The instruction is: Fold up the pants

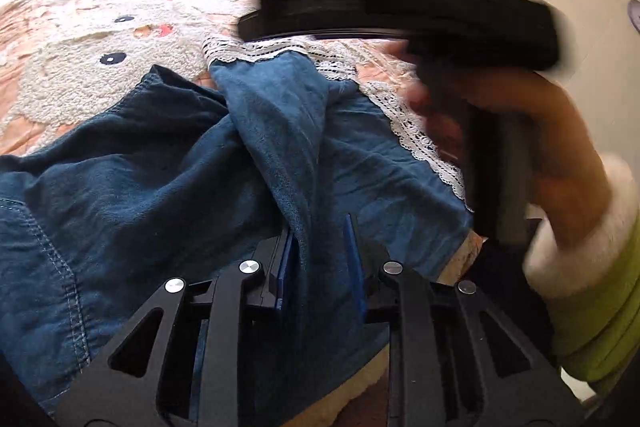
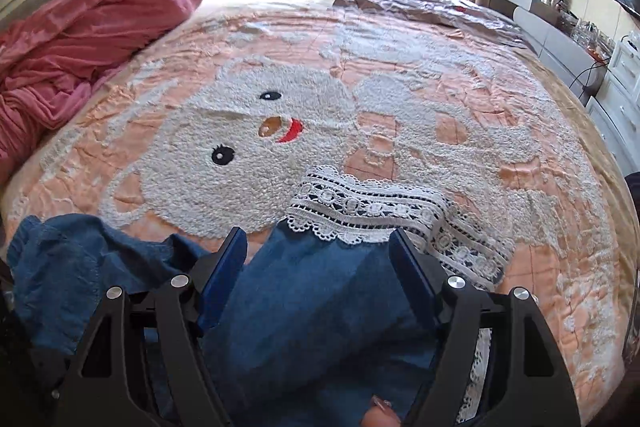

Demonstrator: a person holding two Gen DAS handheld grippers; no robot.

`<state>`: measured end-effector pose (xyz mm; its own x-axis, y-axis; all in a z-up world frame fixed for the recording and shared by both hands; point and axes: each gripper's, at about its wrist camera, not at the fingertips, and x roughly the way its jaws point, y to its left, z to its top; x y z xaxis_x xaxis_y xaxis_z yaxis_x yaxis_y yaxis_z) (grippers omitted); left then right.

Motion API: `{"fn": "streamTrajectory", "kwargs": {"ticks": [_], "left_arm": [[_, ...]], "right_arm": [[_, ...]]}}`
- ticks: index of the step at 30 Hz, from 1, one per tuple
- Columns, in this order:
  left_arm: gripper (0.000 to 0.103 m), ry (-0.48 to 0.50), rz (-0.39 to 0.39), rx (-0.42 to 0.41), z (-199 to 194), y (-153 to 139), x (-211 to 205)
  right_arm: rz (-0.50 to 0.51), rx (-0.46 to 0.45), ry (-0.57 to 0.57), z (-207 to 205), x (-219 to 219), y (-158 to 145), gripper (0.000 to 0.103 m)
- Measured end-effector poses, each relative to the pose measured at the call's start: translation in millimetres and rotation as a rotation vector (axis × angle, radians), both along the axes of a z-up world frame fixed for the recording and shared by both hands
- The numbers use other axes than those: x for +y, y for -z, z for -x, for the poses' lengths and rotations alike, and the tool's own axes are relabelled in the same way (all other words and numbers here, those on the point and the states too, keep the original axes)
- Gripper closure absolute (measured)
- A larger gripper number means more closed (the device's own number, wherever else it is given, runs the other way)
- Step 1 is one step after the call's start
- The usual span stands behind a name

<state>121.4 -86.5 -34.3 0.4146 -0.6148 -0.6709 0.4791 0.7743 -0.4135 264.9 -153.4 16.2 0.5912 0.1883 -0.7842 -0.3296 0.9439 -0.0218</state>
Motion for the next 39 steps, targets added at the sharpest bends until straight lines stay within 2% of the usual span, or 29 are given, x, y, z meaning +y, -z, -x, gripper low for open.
{"fn": "streamTrajectory", "kwargs": {"ticks": [6, 8, 10, 11, 12, 13, 15, 20, 27, 29, 32, 39], "left_arm": [[0.087, 0.003, 0.0, -0.017, 4, -3, -2], [0.087, 0.001, 0.002, -0.017, 4, -3, -2], [0.087, -0.001, 0.008, -0.017, 5, -4, -2], [0.087, -0.004, 0.009, -0.018, 1, -4, -1], [0.087, -0.005, 0.009, -0.018, 2, -5, 0], [0.087, -0.006, 0.008, -0.019, 1, -5, 1], [0.087, -0.013, 0.005, -0.02, 1, -6, 3], [0.087, -0.024, 0.004, -0.01, -2, -5, 3], [0.087, -0.016, -0.021, -0.034, -2, -10, -1], [0.094, -0.003, -0.041, -0.045, 3, -13, -5], [0.097, 0.022, -0.068, -0.063, 9, -11, -12], [0.097, 0.088, -0.133, -0.105, 20, -4, -14]], "right_arm": [[0.068, 0.104, 0.025, -50, 33, 27, 0.033], [0.109, 0.134, 0.04, -59, 41, 36, 0.037], [0.149, 0.157, 0.058, -65, 44, 44, 0.049], [0.154, 0.163, 0.057, -67, 43, 48, 0.051], [0.144, 0.164, 0.051, -68, 40, 49, 0.061], [0.144, 0.155, 0.049, -68, 38, 49, 0.079], [0.097, 0.137, 0.04, -64, 26, 41, 0.09], [-0.13, 0.095, 0.099, -41, -26, 7, 0.092], [-0.328, 0.012, 0.216, 20, -110, -38, 0.092], [-0.372, -0.012, 0.267, 40, -135, -44, 0.092], [-0.418, -0.02, 0.327, 67, -167, -44, 0.093], [-0.501, 0.062, 0.407, 115, -200, -12, 0.095]]}}
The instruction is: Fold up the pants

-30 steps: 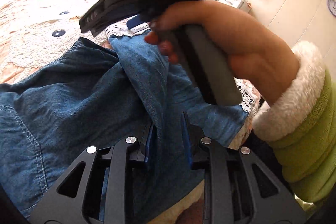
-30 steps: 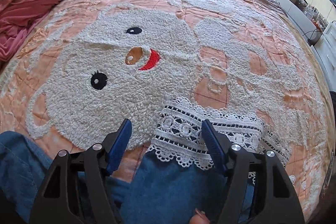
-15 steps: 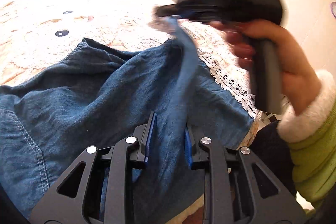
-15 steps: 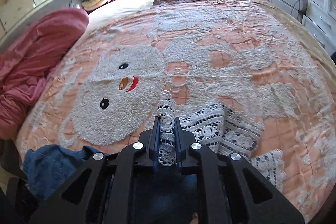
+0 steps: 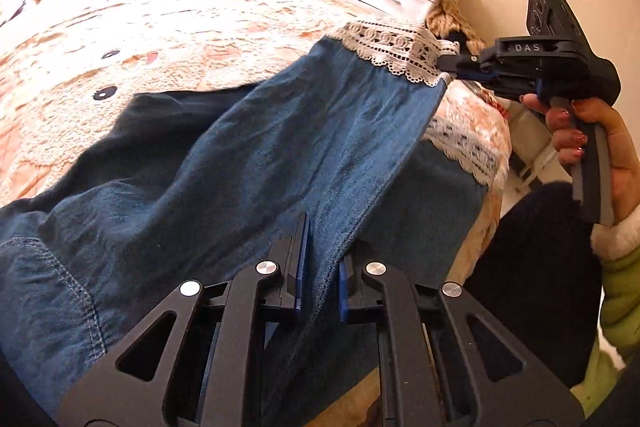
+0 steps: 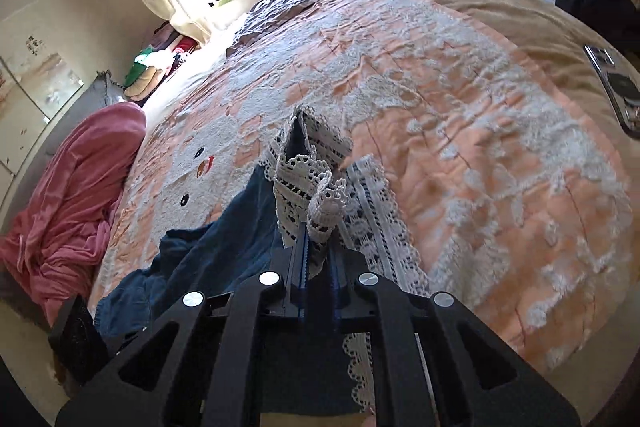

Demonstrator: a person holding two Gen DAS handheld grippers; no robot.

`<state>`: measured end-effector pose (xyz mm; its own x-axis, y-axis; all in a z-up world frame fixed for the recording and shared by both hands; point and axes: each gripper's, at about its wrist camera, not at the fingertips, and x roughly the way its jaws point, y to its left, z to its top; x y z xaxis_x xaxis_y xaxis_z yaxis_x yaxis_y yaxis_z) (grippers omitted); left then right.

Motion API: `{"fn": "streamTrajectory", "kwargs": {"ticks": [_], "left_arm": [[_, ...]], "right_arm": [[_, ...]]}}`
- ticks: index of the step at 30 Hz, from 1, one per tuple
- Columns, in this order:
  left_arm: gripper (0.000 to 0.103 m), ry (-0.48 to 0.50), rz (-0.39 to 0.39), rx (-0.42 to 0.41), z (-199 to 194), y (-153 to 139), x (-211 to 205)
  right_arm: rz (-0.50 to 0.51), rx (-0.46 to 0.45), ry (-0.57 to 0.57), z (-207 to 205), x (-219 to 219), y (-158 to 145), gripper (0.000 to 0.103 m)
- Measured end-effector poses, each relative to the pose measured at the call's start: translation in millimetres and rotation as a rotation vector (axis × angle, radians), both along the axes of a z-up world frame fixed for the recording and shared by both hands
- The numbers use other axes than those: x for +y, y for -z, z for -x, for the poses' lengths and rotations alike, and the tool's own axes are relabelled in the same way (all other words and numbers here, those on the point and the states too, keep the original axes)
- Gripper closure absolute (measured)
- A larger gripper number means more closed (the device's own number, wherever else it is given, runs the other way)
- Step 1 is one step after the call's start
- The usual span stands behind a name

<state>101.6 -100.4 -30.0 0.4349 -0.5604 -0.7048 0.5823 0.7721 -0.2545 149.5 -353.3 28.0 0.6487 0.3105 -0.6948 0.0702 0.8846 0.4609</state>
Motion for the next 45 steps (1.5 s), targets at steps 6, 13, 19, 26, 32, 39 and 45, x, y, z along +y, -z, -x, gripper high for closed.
{"fn": "streamTrajectory", "kwargs": {"ticks": [6, 13, 19, 26, 32, 39, 45], "left_arm": [[0.099, 0.03, -0.012, -0.024, 6, -2, 9], [0.099, 0.052, -0.026, -0.016, 11, -1, 9], [0.099, 0.102, -0.063, -0.035, 24, 0, 2], [0.099, 0.109, -0.114, -0.036, 27, 6, -1], [0.099, 0.111, -0.127, -0.045, 28, 8, -1], [0.099, 0.108, -0.155, -0.052, 38, 14, -4], [0.099, 0.106, -0.165, -0.062, 51, 19, -2]], "right_arm": [[-0.058, 0.008, 0.03, 41, -12, 8, 0.096], [-0.058, 0.071, 0.068, 70, -17, 30, 0.096], [0.006, 0.091, 0.071, 80, -15, 34, 0.096], [0.011, 0.124, 0.058, 88, -18, 43, 0.093], [0.1, 0.034, 0.107, 102, -22, 11, 0.086], [0.196, -0.045, -0.085, 70, 31, 0, 0.085], [0.256, 0.086, -0.176, 41, 50, 50, 0.079]]}}
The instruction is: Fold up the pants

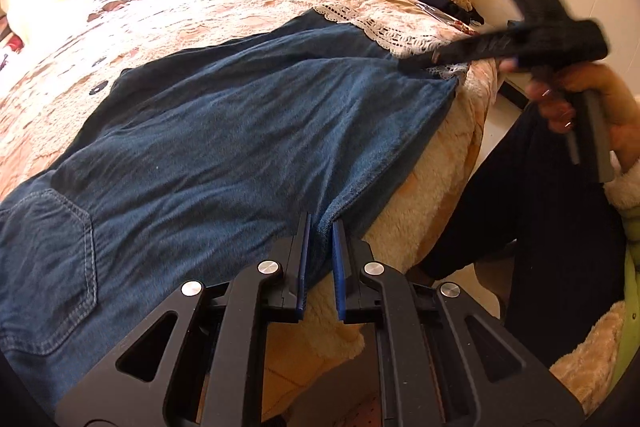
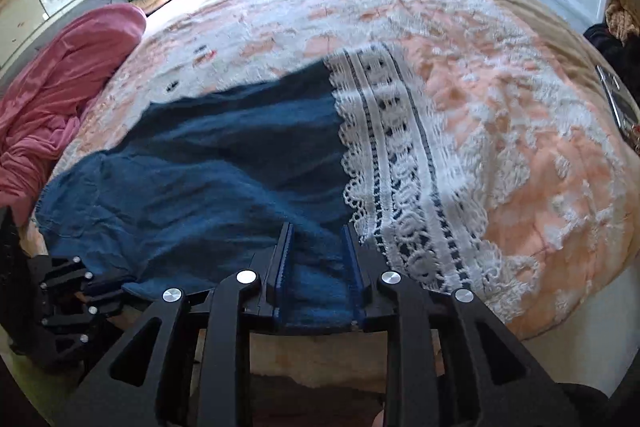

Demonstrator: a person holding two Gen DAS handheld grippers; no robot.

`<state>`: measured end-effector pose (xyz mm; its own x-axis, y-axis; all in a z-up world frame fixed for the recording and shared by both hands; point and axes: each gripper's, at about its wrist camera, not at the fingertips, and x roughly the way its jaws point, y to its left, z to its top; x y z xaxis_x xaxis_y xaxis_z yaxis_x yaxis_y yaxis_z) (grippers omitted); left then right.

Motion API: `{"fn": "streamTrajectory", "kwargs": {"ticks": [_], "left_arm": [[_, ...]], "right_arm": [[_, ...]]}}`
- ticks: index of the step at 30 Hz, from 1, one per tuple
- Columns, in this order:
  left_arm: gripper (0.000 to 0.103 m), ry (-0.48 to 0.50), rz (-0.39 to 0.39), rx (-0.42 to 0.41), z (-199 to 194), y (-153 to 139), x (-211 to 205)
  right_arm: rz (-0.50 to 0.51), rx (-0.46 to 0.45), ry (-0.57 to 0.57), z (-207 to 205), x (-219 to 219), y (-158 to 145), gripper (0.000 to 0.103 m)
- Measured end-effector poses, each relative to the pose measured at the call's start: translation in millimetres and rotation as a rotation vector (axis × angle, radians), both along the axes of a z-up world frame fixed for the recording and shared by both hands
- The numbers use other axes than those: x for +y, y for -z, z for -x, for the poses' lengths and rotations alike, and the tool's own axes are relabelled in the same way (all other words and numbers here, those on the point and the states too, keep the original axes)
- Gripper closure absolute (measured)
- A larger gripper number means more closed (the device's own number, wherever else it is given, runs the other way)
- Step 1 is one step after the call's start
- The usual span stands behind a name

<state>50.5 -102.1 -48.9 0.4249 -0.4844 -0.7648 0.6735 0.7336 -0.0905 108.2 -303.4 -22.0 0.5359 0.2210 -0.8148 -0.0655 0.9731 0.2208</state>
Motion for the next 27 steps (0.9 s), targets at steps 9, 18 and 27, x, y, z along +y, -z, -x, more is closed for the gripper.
{"fn": "streamTrajectory", "kwargs": {"ticks": [9, 18, 27], "left_arm": [[0.098, -0.009, 0.001, -0.003, 3, 1, 1], [0.082, -0.07, 0.072, 0.001, 20, -15, 20], [0.066, -0.363, 0.132, -0.102, 28, -66, 99]], "right_arm": [[-0.008, -0.055, -0.023, 9, 0, 7, 0.079], [-0.013, -0.241, -0.156, 32, 25, -24, 0.058], [0.099, -0.3, -0.39, 45, 80, -28, 0.051]]}}
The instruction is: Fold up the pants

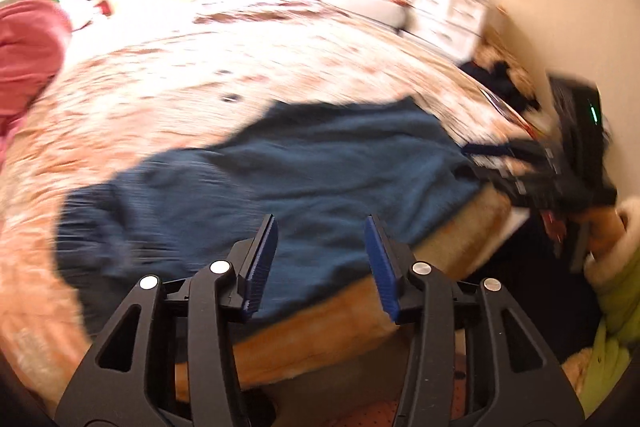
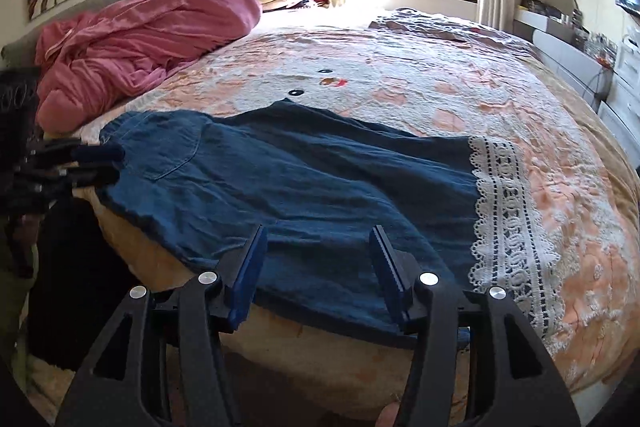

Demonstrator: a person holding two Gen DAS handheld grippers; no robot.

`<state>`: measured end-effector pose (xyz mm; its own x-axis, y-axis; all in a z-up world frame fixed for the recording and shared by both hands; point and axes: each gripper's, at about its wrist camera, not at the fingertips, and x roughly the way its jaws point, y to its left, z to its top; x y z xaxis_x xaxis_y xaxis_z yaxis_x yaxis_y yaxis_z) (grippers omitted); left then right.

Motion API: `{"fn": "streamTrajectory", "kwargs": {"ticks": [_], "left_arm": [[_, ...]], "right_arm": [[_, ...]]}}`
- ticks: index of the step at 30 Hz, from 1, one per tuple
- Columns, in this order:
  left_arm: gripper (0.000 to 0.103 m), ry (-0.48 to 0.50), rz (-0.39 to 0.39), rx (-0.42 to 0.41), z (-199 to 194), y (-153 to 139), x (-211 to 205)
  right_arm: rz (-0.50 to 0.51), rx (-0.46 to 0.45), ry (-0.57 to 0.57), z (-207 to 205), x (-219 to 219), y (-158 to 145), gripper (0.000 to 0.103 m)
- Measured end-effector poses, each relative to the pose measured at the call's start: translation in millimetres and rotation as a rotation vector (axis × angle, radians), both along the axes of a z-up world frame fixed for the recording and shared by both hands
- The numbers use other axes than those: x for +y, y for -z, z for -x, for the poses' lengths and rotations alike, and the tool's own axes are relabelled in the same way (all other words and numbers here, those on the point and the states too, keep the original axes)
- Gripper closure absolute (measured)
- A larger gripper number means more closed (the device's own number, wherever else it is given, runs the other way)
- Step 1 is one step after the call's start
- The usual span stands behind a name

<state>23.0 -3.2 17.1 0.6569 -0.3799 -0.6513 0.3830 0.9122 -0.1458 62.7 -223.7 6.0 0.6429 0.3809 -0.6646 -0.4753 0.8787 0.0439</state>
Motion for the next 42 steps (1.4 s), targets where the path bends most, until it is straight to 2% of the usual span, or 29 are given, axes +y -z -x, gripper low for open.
{"fn": "streamTrajectory", "kwargs": {"ticks": [5, 7, 10, 12, 18, 19, 21, 24, 26, 30, 33, 38, 42], "left_arm": [[0.065, -0.041, 0.014, 0.013, -19, -8, 8], [0.065, -0.062, -0.006, 0.056, -35, 1, 6], [0.065, -0.138, -0.075, 0.122, -51, 23, 11], [0.064, -0.195, -0.106, 0.167, -50, 37, 22], [0.064, -0.214, -0.02, 0.18, -44, 53, 53], [0.064, -0.217, -0.028, 0.177, -43, 51, 50], [0.054, -0.21, -0.022, 0.17, -42, 43, 44], [0.052, -0.154, 0.036, 0.133, -40, 21, 38], [0.047, -0.133, 0.033, 0.105, -45, 10, 31], [0.044, -0.099, -0.011, 0.08, -70, -4, 9], [0.039, -0.08, 0.0, 0.094, -96, -10, -6], [0.036, -0.08, -0.029, 0.137, -153, -10, -29], [0.036, -0.058, -0.057, 0.195, -193, 7, -38]], "right_arm": [[0.013, 0.018, -0.05, -2, 13, 5, 0.051], [0.013, 0.059, -0.059, -6, 16, 12, 0.051], [0.092, 0.178, -0.048, -14, 21, 35, 0.051], [0.119, 0.181, -0.062, -9, 21, 41, 0.051], [0.109, 0.201, -0.049, -7, 21, 40, 0.05], [0.098, 0.206, -0.05, -8, 19, 39, 0.05], [0.025, 0.221, -0.047, -9, 11, 30, 0.05], [-0.136, 0.18, -0.025, -9, -15, 7, 0.05], [-0.18, 0.146, 0.031, -15, -33, -9, 0.047], [-0.214, 0.132, 0.162, -52, -73, -40, 0.042], [-0.189, 0.145, 0.21, -99, -97, -51, 0.042], [-0.178, 0.254, 0.283, -174, -129, -26, 0.042], [-0.18, 0.289, 0.254, -190, -140, 0, 0.042]]}}
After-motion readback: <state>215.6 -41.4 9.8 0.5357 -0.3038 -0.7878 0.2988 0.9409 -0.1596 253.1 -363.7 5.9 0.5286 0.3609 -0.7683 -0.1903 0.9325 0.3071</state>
